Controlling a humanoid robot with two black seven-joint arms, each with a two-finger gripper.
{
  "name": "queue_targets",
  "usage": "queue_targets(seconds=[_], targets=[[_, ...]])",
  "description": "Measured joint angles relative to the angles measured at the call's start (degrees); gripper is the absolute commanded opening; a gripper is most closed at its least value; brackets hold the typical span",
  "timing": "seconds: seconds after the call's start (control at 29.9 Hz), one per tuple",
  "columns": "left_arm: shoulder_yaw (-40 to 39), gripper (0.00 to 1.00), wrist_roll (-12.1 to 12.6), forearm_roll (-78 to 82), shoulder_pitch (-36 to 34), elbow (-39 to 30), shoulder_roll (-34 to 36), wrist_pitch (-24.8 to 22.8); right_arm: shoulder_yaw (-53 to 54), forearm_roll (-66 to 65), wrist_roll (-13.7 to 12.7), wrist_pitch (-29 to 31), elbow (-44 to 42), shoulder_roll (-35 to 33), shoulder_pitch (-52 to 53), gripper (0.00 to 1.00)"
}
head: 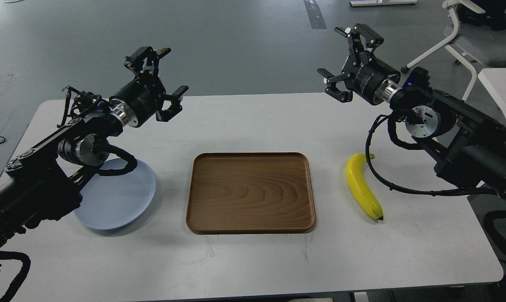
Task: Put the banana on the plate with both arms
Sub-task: 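Raise the left gripper and move it toward the light blue plate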
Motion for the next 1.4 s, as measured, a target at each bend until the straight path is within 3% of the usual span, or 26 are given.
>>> queue_targets(seconds=[0.23,1.4], targets=[[0.37,0.98,-4.89,0.55,0.29,0.04,-0.23,0.96,-0.01,-0.03,0.16,0.02,0.60,-0.35,0.17,1.00],[0.76,0.98,-5.19,0.62,1.56,0.11,0.55,1.63,0.25,-0.03,0.63,-0.10,1.76,-2.55,0.18,1.00]])
